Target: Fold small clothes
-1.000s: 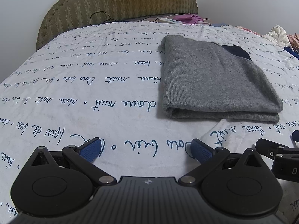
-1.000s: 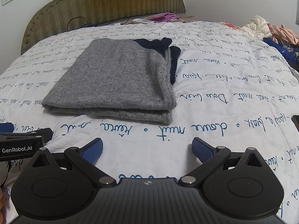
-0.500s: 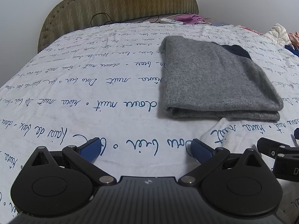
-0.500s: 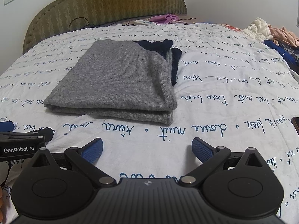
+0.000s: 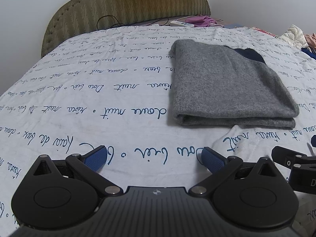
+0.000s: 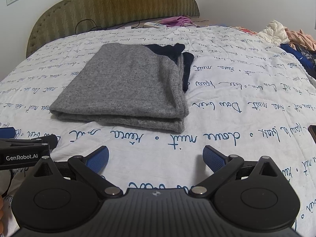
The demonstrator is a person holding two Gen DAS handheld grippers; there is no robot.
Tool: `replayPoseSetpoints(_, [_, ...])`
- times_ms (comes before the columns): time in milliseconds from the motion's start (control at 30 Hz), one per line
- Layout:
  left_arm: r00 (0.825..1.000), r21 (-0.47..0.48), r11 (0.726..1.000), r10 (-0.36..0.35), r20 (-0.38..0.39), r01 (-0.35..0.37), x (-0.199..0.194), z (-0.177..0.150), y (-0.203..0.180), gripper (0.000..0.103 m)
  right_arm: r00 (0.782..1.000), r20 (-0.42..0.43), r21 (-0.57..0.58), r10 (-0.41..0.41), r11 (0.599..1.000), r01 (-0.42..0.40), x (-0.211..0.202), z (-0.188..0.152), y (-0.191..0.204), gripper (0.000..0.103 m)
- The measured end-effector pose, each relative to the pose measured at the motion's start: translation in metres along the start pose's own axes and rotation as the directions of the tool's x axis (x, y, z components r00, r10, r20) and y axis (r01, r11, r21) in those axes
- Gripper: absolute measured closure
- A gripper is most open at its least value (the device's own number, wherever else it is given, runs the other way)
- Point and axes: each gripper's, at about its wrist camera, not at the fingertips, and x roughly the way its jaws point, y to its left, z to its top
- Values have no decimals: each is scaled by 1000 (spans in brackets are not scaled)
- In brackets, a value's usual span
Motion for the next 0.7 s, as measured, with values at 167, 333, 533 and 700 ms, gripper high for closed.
replayPoseSetpoints(167, [1000, 5, 1000, 3, 2, -3, -1, 0, -1, 1, 1000, 0, -4, 4, 1000, -4, 0, 0, 0, 1])
replayPoseSetpoints(333, [1000, 6, 1000, 6, 2, -6, -1, 0, -1, 1, 1000, 1, -5, 5, 1000, -5, -1, 0, 0, 1])
replayPoseSetpoints(533, [1000, 16, 1000, 9, 9, -9, -3, 0, 0, 1, 1000, 1, -7, 5, 1000, -5, -2, 0, 0, 1])
replayPoseSetpoints(700, [999, 40, 999, 14, 48, -16, -9, 0, -2, 1, 1000, 5, -9, 13, 1000, -12, -3, 0, 1, 1])
